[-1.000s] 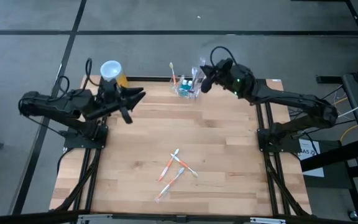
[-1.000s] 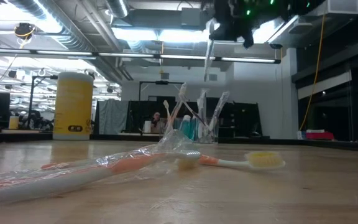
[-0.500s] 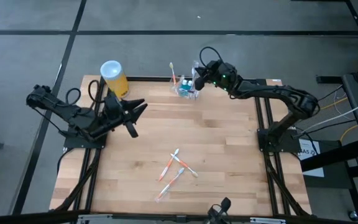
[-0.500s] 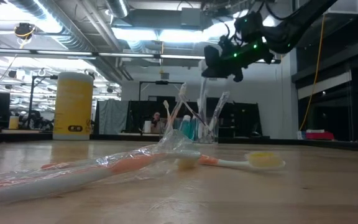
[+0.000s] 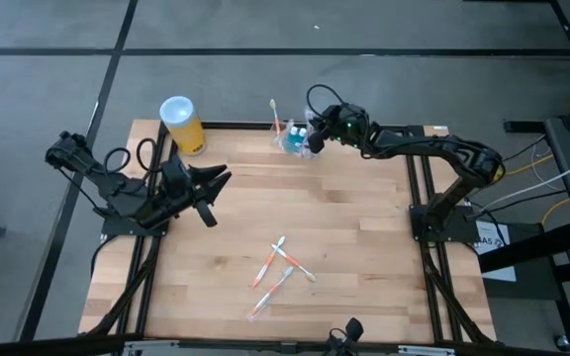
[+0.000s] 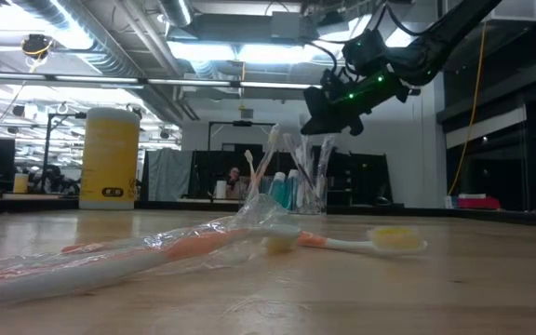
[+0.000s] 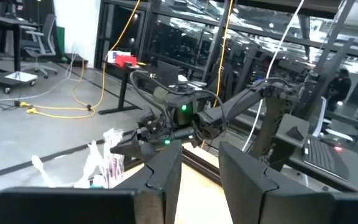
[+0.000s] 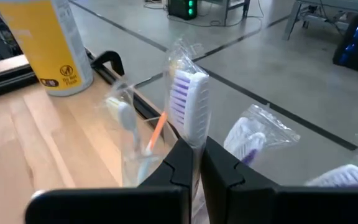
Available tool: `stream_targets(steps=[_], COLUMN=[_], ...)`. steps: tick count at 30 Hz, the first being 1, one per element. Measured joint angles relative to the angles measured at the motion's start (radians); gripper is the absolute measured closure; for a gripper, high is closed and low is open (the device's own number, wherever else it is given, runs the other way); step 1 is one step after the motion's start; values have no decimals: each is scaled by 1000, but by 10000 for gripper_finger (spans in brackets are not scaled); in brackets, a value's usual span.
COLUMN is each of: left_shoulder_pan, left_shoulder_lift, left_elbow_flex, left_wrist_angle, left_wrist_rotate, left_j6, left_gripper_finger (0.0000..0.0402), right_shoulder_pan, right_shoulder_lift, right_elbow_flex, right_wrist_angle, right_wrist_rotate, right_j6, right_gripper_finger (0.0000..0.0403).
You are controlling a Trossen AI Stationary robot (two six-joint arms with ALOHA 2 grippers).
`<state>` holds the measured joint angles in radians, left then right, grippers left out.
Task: Pick & Place toothbrushing station
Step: Put the purple toothbrush into the right section of the transparent organizer, then put the orange toothbrush into the left section of the transparent organizer
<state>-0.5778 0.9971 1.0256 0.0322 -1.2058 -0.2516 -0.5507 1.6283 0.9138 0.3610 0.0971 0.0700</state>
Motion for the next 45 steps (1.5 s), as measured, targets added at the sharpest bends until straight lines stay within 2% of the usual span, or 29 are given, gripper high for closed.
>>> stream_targets(steps=[7,11,14,21,28,34,37,39,41,45], left_shoulder_pan=[-20,-40,-59,-91,-109,-111,-111,-111,-104,-42], left_shoulder_lift=[26,39,42,42,42,42,42,42,42,93], left_elbow_flex=[0,0,0,0,0,0,0,0,0,0], left_wrist_angle=[26,53,66,74,75,40,-84,-230,-439,-879], left_wrist_rotate=[-10,-14,-35,-63,-88,-201,-243,-190,-77,260], left_j6=[0,-3,0,0,13,14,-123,-268,-489,-986], left_gripper_finger=[300,300,300,300,300,300,300,300,300,304], right_shoulder_pan=[0,-2,-2,-2,-3,77,200,291,377,535], right_shoulder_lift=[21,42,40,23,-26,-133,-198,-247,-293,-382], right_elbow_flex=[-8,-65,-118,-158,-158,-158,-158,-158,-158,-158], right_wrist_angle=[-4,21,110,253,223,18,-87,-166,-223,-325], right_wrist_rotate=[-5,-8,-9,-85,-47,-178,-192,-174,-131,1], right_j6=[-3,52,98,174,185,292,334,369,418,531], right_gripper_finger=[384,338,303,261,255,255,255,255,255,254])
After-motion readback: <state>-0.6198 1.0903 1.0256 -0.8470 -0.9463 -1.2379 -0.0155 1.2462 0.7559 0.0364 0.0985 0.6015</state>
